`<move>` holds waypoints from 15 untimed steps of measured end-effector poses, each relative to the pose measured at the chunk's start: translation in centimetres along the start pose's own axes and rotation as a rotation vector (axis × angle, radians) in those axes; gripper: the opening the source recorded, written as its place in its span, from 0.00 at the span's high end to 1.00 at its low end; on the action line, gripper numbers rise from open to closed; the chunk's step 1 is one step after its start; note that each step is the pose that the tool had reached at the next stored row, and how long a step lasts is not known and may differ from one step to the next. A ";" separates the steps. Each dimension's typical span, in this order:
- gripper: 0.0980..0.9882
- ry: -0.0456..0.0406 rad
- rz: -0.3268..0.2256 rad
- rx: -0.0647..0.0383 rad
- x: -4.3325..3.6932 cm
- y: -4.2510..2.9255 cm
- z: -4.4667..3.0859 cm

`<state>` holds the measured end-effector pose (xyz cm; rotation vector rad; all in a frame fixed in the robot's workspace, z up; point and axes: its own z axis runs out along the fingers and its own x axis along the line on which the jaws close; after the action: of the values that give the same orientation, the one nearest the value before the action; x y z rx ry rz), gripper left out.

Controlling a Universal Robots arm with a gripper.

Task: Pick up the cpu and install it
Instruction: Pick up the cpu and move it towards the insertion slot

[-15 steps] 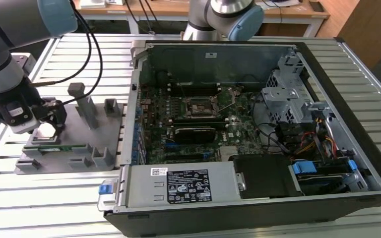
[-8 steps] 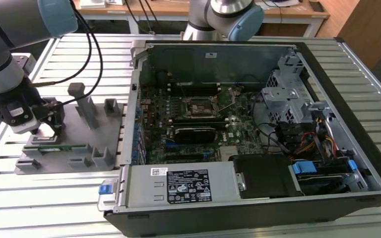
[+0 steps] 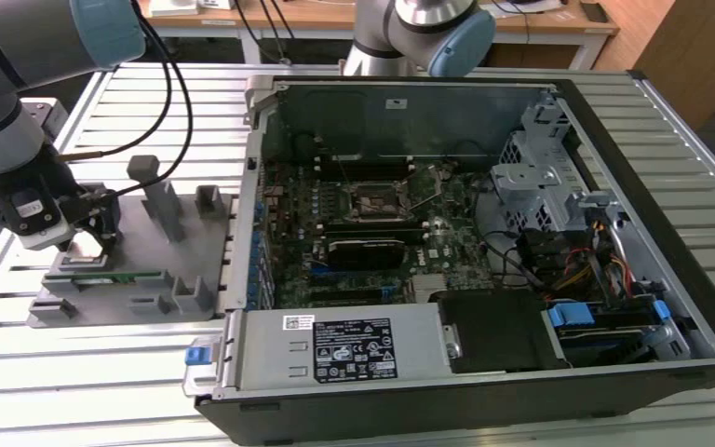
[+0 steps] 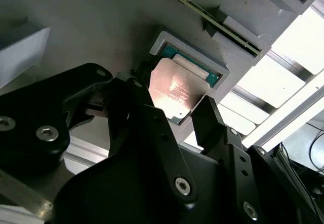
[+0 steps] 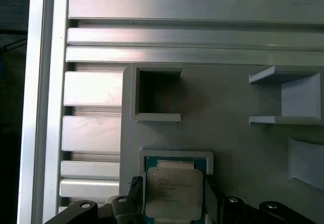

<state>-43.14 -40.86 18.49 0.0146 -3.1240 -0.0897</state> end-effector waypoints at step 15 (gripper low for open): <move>0.51 0.0004 0.000 -0.003 -0.02 0.07 -1.18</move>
<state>-43.10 -40.86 19.67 0.0148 -3.1235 -0.0942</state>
